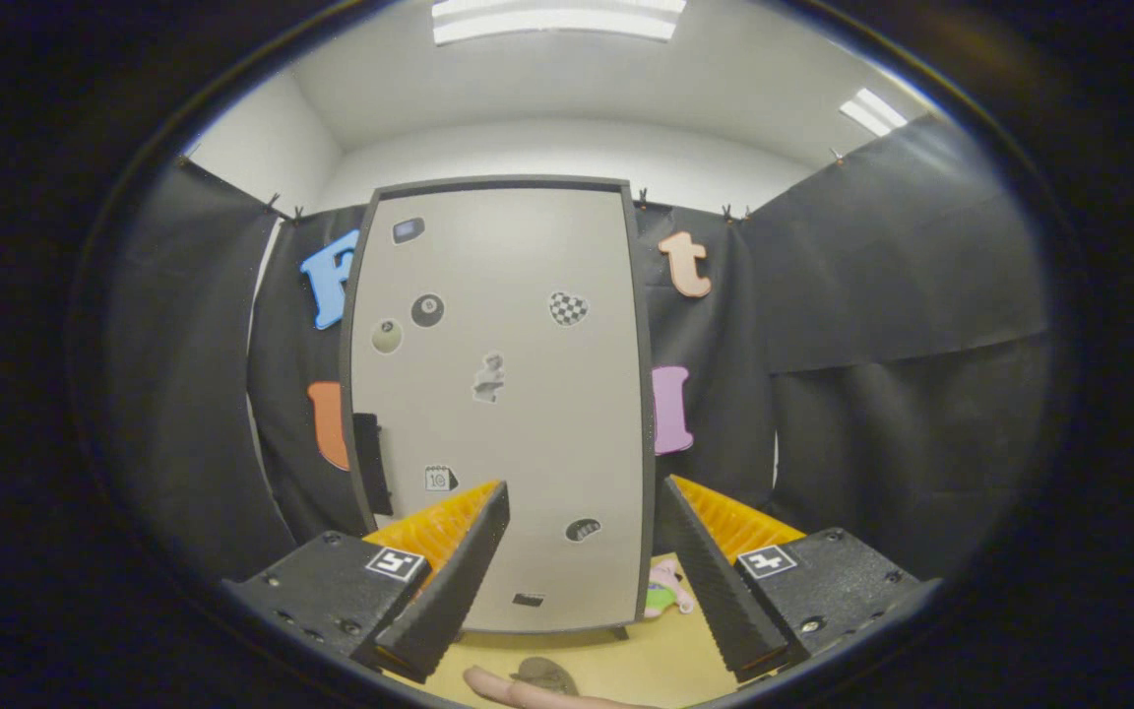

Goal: Open the shoe cabinet door, grab the shoes and put them into the shoe cabinet, then close the shoe cabinet door.

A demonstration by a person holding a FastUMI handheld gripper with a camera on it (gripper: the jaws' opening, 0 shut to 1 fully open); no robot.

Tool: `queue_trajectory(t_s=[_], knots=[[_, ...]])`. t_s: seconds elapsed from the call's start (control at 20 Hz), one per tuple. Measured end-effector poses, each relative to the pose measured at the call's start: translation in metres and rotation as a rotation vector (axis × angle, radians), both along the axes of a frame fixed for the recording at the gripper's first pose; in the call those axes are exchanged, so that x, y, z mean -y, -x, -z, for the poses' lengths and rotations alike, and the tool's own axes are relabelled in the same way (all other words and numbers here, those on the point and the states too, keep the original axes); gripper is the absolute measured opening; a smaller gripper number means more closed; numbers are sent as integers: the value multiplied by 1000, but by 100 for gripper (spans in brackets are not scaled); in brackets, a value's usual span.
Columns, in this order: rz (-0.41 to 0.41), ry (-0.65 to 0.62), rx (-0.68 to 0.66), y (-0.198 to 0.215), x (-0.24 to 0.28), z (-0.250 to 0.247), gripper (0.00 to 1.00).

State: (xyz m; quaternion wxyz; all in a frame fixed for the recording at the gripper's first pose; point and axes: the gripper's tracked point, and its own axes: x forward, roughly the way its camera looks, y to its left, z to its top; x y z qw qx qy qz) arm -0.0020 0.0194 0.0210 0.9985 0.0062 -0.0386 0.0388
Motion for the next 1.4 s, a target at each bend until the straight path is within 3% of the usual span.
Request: queue_trajectory(t_s=[0.2,0.5,0.9,1.2,1.3,1.35,1.4], knots=[[0,8,-22,-14,-14,5,100],[-99,13,-91,-49,-68,13,100],[-357,4,-52,-93,-184,14,100],[-362,20,-152,-129,-227,43,100],[-364,49,-147,-139,-237,44,89],[-359,56,-153,-142,-239,45,73],[-353,64,-173,-146,-242,50,71]])
